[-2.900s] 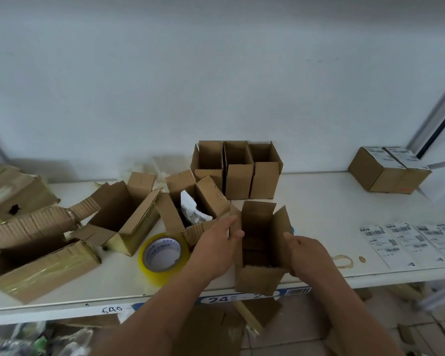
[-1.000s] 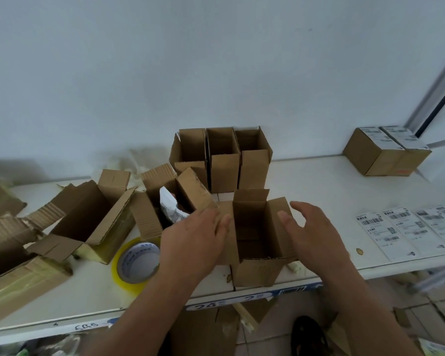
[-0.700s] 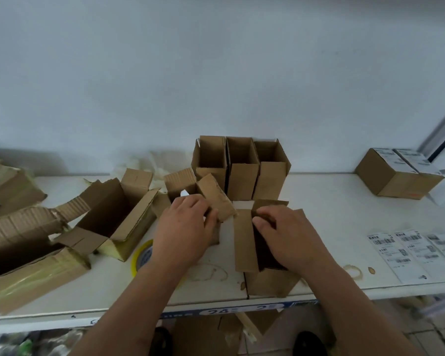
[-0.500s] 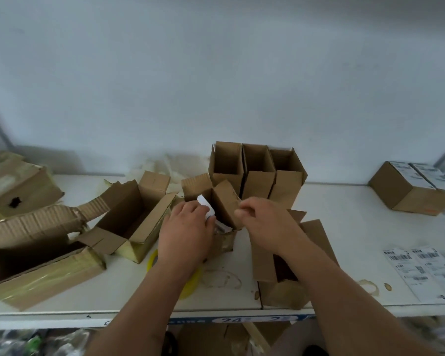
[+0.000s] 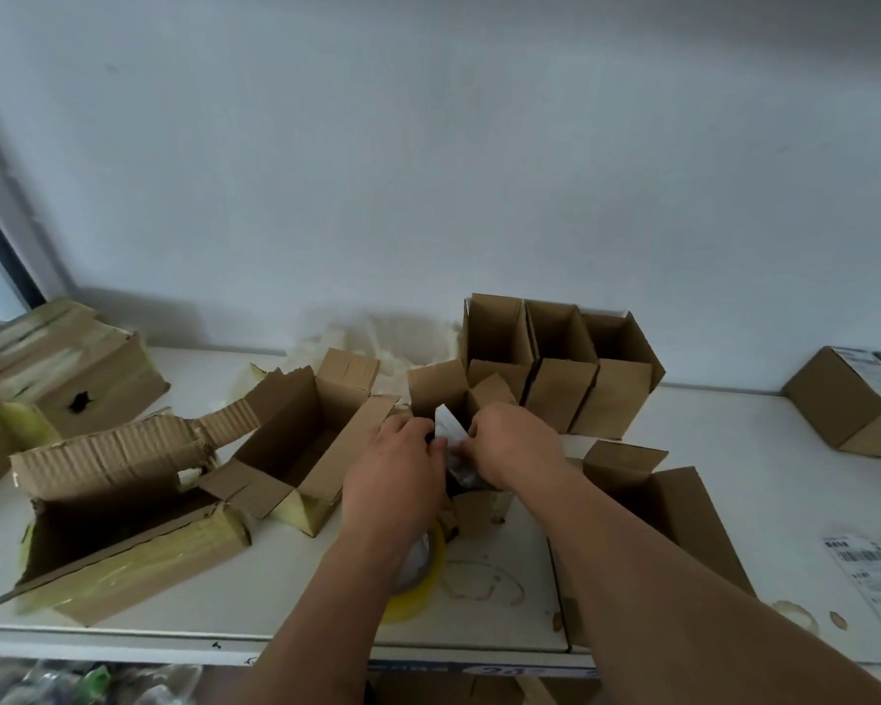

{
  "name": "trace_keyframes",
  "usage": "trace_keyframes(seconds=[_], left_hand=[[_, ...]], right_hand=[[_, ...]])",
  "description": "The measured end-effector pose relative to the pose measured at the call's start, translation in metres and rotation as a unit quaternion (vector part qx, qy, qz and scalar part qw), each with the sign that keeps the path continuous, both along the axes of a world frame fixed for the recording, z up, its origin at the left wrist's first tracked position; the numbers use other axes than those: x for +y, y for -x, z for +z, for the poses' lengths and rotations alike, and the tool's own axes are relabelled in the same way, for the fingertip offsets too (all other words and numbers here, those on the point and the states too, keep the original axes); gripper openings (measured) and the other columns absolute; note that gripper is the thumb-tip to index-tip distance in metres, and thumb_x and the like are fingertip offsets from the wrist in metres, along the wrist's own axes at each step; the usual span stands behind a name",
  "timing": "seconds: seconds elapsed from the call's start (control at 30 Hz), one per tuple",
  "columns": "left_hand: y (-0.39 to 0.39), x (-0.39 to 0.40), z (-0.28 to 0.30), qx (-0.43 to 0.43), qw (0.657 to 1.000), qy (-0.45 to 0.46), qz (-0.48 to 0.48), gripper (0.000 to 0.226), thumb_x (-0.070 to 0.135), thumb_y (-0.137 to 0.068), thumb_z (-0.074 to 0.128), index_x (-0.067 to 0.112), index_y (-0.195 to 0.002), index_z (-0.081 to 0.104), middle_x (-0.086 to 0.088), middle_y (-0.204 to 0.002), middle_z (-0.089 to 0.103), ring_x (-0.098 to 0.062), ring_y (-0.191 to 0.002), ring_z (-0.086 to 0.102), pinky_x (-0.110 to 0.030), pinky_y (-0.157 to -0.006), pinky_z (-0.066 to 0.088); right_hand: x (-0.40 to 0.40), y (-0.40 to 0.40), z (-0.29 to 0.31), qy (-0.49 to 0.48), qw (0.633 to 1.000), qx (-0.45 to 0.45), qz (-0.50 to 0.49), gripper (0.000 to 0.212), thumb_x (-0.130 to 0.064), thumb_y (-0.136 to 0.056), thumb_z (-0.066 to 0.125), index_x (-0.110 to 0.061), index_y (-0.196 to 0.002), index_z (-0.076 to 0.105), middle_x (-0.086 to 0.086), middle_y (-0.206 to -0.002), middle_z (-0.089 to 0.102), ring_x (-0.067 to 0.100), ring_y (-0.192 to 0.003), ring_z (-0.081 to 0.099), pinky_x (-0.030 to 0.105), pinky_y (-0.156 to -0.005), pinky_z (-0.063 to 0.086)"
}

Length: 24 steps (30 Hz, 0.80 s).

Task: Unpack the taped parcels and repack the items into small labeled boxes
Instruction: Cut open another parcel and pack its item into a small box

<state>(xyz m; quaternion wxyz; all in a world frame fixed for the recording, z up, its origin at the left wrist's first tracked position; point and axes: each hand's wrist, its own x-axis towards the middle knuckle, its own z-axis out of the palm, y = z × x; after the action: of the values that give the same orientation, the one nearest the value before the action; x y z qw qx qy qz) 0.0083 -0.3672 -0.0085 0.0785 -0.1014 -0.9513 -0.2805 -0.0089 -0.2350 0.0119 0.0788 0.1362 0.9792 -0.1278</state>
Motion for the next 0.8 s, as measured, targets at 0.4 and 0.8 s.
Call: trace_keyframes(seconds=[0.4, 0.8], left_hand=[[-0.013, 0.009, 0.019, 0.037, 0.999, -0.037, -0.015, 0.036, 0.044, -0.101, 0.041, 0.026, -0.124, 0.061, 0.009, -0.116, 0.060, -0.001, -0.093, 0.045, -0.017, -0.074, 0.037], [-0.044, 0.052, 0.027, 0.027, 0.993, -0.044, -0.108, 0.036, 0.043, -0.102, 0.041, 0.026, -0.128, 0.058, 0.006, -0.129, 0.057, -0.011, -0.119, 0.048, -0.021, -0.086, 0.032]], right_hand=[[0.041, -0.051, 0.068, 0.183, 0.972, 0.138, -0.045, 0.020, -0.035, -0.096, 0.056, -0.021, -0.088, 0.067, -0.004, -0.088, 0.067, 0.011, -0.076, 0.066, 0.032, -0.072, 0.060], [0.109, -0.161, 0.099, 0.229, 0.945, 0.142, -0.183, 0.017, -0.036, -0.095, 0.059, -0.022, -0.091, 0.067, -0.010, -0.090, 0.069, 0.006, -0.069, 0.064, 0.012, -0.050, 0.043]])
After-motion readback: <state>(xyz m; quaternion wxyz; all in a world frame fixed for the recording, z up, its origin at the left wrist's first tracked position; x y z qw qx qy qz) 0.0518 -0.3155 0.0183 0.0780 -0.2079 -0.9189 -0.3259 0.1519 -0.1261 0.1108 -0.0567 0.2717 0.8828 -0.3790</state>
